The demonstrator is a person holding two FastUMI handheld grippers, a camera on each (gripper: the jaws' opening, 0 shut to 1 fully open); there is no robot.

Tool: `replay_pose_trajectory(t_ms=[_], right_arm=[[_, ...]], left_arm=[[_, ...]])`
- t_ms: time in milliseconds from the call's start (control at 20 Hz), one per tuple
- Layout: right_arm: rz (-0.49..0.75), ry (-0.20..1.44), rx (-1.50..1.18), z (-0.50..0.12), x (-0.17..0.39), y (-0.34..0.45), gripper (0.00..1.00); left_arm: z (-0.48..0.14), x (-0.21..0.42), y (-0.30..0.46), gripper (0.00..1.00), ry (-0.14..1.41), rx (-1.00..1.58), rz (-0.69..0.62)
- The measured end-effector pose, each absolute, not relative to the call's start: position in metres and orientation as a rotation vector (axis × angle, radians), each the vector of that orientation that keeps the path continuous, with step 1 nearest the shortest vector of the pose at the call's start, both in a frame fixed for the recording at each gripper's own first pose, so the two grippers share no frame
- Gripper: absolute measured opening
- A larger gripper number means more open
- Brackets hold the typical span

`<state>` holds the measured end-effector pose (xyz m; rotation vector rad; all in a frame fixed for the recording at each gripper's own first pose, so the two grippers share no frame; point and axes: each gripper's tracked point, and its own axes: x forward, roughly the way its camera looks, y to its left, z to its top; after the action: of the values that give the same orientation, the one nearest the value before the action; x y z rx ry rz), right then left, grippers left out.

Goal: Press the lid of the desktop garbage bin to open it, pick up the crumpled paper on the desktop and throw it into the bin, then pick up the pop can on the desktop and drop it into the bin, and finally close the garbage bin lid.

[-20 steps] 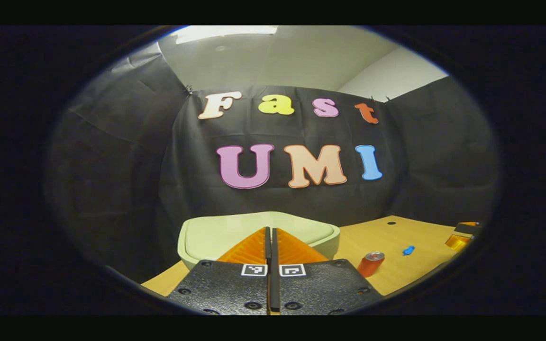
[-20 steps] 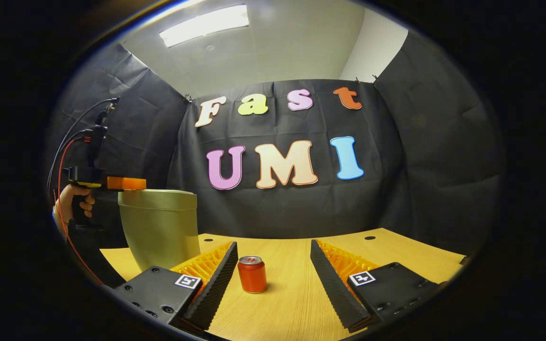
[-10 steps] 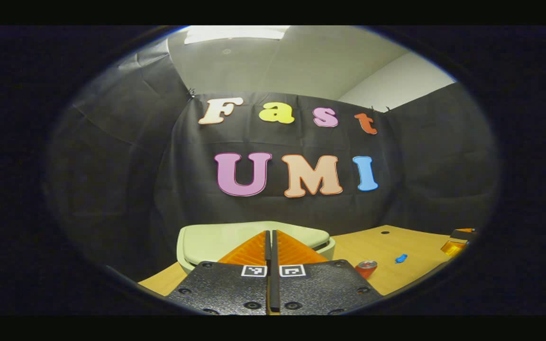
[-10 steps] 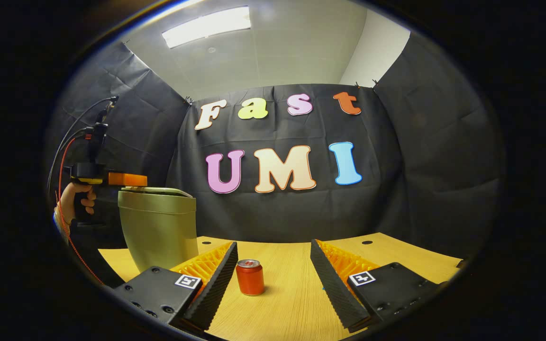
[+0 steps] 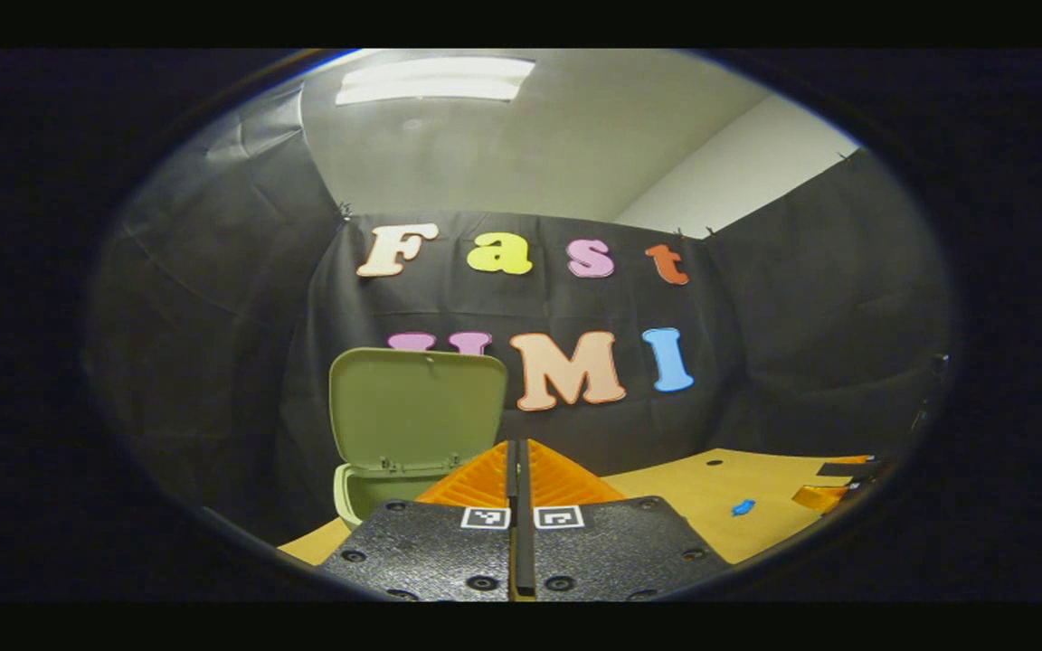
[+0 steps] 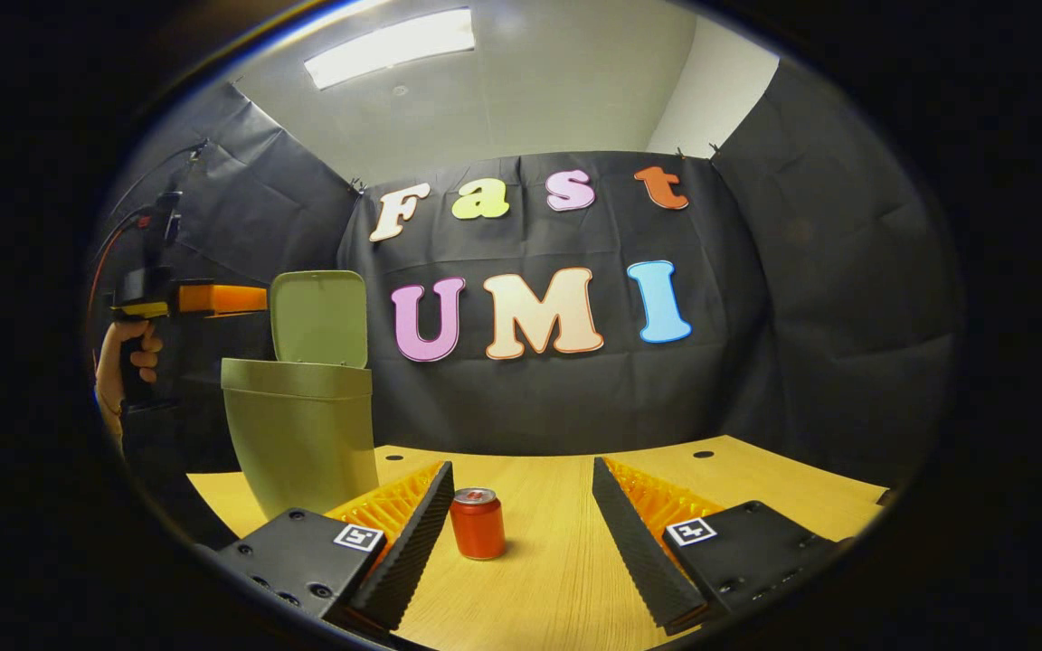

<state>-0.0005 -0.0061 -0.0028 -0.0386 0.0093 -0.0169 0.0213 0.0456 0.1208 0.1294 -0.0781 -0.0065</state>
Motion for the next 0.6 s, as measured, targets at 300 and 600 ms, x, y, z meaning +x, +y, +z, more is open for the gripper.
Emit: replay_pose_trajectory(t_ms=[300,600], right_arm=[[-0.050,0.026,-0.026,-0.010,0.005,-0.021,0.97],[-0.092,0.064,0.020,-0.025,0.013,-0.045,0.97]], left_arm=[[0.075,-0.008,-0.003,0.00,-0.047,0.113,-0.128],[0.034,-0.014,-0.030,0.00,-0.044,0.097,-0.204]])
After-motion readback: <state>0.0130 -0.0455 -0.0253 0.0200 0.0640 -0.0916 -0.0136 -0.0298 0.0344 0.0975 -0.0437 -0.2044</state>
